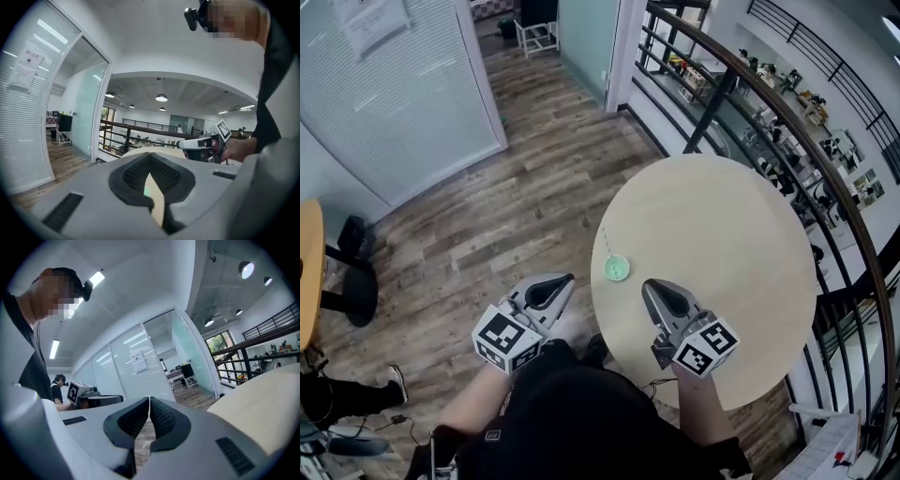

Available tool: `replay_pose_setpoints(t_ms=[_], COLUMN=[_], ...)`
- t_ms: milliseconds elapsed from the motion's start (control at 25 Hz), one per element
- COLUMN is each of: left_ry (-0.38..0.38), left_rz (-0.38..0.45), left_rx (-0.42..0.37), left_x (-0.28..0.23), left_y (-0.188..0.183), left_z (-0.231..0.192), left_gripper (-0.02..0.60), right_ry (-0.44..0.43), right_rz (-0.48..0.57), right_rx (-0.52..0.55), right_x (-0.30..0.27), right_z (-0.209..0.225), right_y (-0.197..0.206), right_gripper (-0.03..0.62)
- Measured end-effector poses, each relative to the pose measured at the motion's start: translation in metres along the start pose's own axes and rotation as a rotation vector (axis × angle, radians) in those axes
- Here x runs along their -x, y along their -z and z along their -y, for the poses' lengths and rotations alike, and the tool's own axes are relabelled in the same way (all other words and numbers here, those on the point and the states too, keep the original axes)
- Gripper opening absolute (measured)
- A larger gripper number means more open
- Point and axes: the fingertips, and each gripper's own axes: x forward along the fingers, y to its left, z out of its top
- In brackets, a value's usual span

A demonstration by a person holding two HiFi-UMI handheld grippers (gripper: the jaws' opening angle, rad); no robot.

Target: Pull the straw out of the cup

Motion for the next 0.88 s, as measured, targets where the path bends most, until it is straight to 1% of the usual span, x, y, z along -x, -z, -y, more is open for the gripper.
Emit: replay_pose_setpoints(t_ms=[200,360,480,560,720,880], left_ry=[0.016,0.046,0.066,0.083,0.128,0.141], left_rz=[0.009,-0.017,-0.026,-0.027,-0.043,-0.044], left_rx=[-0.01,0.02,0.019,0.005,-0.058,-0.06], left_x=[-0.021,-0.038,-0.049,-0.056,-0.069,-0.086], left_y=[-0.006,0.006,0.011,0.015,0.025,0.04], left_z=[-0.004,-0.01,-0.016,-0.019,-0.028,-0.041], left_gripper=[0.007,0.008,0.008,0.008,0.008,0.008], right_ry=[0.003,0.039,0.049,0.047,0.031,0.029], right_rz=[-0.017,-0.029,-0.045,-0.056,-0.059,-0.084], right_rx=[-0.019,-0.017,-0.023,-0.027,-0.033,-0.035], right_x=[-0.006,-0.013,-0.024,-0.033,-0.051,-0.067], right_z=[0.014,0.03,0.039,0.044,0.052,0.064], right_y=[0.004,0.006,0.014,0.021,0.034,0.05], right_gripper=[0.025,0.025,0.025,0.025,0.025,0.026])
